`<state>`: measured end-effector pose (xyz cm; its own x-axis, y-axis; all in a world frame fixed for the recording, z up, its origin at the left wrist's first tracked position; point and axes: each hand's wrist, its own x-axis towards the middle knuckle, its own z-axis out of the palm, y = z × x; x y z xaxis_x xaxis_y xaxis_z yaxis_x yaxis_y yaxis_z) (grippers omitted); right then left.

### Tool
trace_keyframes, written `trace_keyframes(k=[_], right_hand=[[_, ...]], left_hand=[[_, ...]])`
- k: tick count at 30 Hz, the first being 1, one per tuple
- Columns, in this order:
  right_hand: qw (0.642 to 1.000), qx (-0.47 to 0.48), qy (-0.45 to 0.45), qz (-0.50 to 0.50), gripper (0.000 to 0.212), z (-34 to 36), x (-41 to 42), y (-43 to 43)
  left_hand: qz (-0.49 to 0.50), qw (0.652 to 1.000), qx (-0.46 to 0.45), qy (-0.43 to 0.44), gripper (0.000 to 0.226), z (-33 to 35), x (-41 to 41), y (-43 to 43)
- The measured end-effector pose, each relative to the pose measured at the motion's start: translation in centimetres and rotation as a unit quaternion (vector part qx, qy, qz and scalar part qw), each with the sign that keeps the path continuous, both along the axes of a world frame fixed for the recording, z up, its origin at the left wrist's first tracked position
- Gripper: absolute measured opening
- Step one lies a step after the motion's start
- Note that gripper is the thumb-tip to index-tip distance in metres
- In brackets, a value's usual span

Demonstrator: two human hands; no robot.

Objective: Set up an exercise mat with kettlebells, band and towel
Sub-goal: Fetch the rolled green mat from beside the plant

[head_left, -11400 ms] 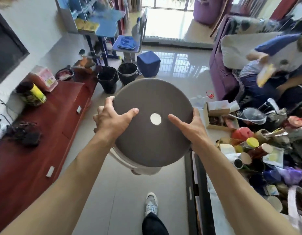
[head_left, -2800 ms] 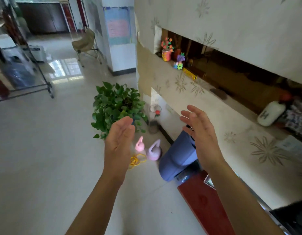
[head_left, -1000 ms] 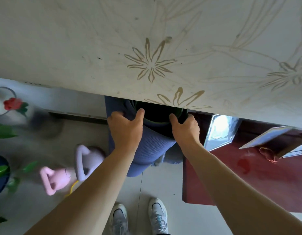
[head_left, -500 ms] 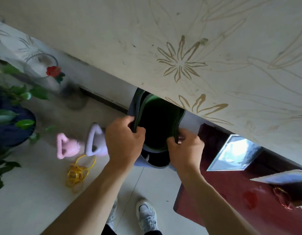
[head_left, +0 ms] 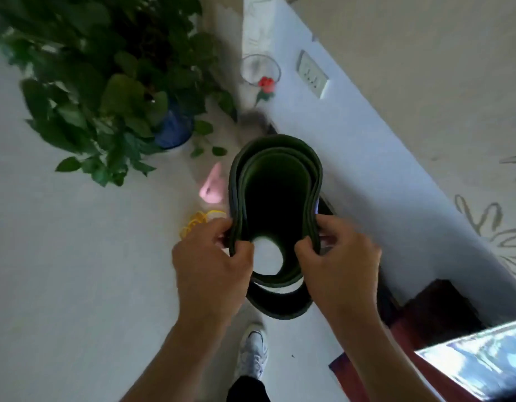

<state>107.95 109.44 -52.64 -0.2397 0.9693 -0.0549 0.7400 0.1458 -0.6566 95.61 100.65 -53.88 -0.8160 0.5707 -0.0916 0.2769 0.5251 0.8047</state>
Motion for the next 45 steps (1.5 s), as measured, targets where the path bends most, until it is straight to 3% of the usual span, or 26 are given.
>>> trace_keyframes(k=[7,17,22,28,35,41,45], right_hand=[[0.972,0.032,-0.01,0.235,0.003,2.6,-10.5,-9.7],[0.929,-0.001,0.044,0.368,0.007,1.1,-17.4,-23.5],[0.926,-0.055,0.085,0.365,0.019,-0.8,-21.0,-26.0],[0.93,-0.09,0.078,0.348,0.016,-1.7,-24.0,-25.2],[0.951,-0.125,0.062,0.275,0.018,-3.3,-25.0,-22.5],[0.972,-0.09,0.035,0.214,0.011,-3.3,-25.9,-19.6],[0.985,-0.1,0.021,0.138,0.02,-2.8,-26.7,-18.5]], left_hand=[[0.156,0.988,-0.002,-0.012,0.02,2.8,-5.6,-14.7],[0.314,0.949,-0.027,-0.004,0.016,4.3,-9.0,-29.7],[0.344,0.937,-0.061,0.0,0.022,4.0,-12.5,-32.2],[0.34,0.937,-0.08,-0.025,0.023,3.7,-16.3,-31.1],[0.269,0.958,-0.091,-0.032,0.023,2.0,-18.4,-27.3],[0.193,0.978,-0.069,-0.042,0.022,0.8,-21.1,-23.7],[0.121,0.99,-0.055,-0.044,0.02,0.1,-23.6,-21.6]])
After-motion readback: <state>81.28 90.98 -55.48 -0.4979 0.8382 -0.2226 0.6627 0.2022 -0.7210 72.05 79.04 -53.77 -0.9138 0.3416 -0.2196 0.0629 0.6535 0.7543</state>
